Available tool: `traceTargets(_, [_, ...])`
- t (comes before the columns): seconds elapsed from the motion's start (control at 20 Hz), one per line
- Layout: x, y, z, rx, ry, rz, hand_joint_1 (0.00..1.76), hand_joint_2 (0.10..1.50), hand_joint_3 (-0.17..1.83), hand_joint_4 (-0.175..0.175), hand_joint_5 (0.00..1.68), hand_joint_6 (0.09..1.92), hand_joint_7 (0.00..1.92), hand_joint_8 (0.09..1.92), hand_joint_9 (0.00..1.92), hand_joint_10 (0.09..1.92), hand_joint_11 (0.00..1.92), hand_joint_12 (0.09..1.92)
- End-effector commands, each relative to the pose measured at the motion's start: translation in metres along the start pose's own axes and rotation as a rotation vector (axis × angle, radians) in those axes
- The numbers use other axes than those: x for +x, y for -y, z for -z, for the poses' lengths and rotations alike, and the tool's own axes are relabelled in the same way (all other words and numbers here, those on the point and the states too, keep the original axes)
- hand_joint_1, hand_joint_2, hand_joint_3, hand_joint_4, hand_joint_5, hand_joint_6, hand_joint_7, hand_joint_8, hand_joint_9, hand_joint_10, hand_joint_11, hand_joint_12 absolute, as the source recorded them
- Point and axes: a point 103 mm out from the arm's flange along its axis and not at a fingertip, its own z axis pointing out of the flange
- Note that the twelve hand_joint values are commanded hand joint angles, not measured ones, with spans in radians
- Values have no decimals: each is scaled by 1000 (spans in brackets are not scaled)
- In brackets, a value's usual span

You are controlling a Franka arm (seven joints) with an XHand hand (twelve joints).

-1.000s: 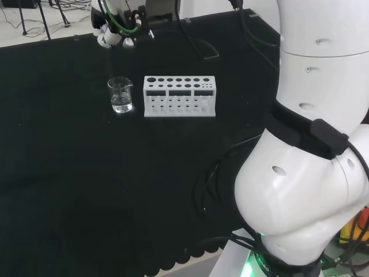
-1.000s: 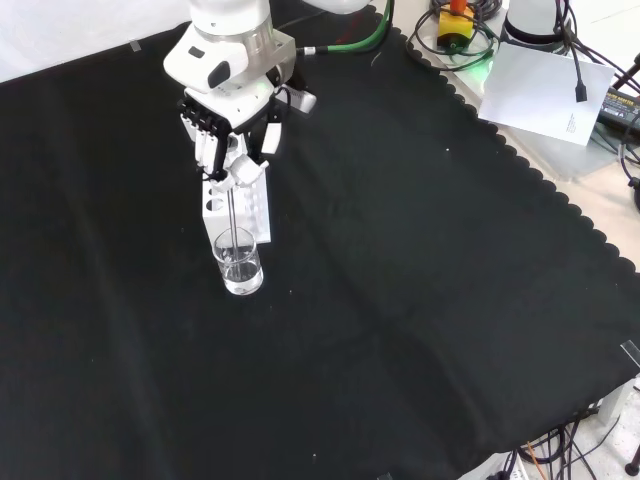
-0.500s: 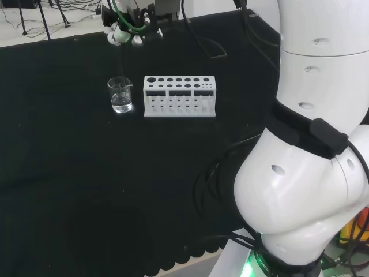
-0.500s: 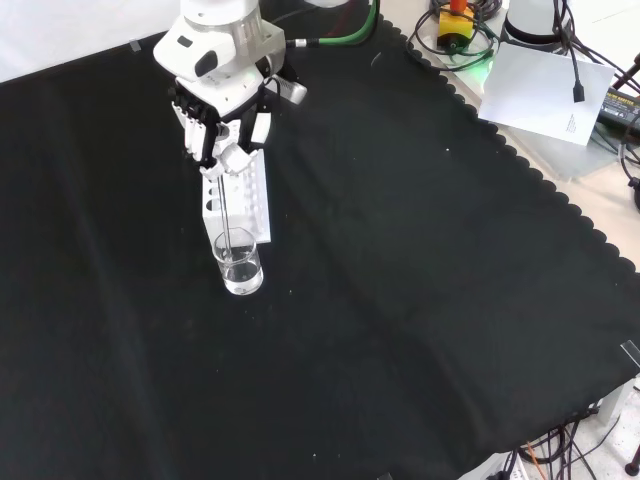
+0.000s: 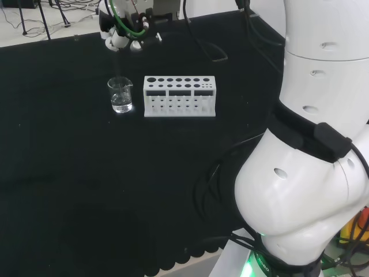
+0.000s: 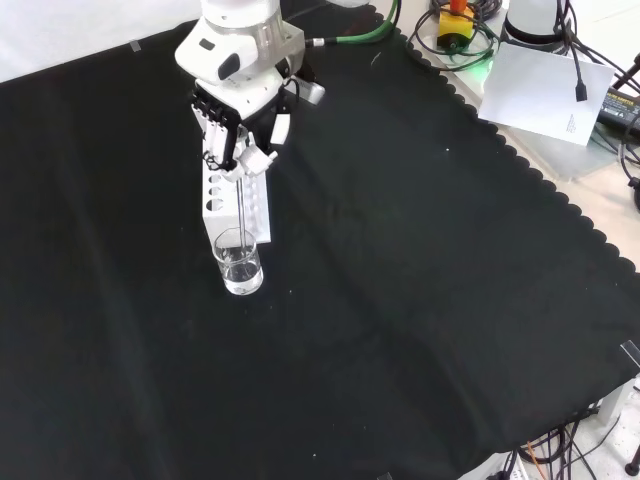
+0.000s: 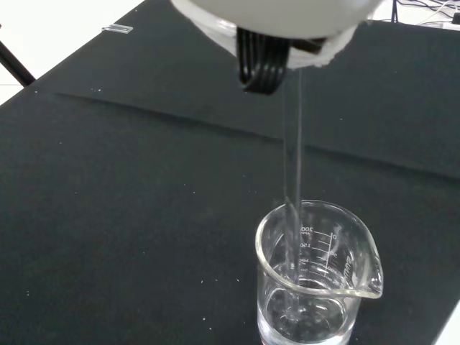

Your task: Stir in the beaker to the left of the white test tube rack with the glass rod.

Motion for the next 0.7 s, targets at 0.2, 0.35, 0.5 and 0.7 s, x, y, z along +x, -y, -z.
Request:
traceTargets(0.2, [8,-22,1,-5,10,18,1316,684,690,-175,1157,611,1231,1043,1686,934,1693,934])
traceTargets(0.35, [-6,-25,0,-4,7,-3,1316,684,690,-175,1157,610,1231,1042,1686,934,1693,934])
traceTargets(0.5, [-18,-14,-1,4,0,-25,1316,684,691,-175,1158,610,1231,1042,1687,934,1694,934])
traceTargets(0.7, [-20,1,1,8,4,-38,1316,683,691,-175,1158,610,1231,1042,1687,934,1694,935])
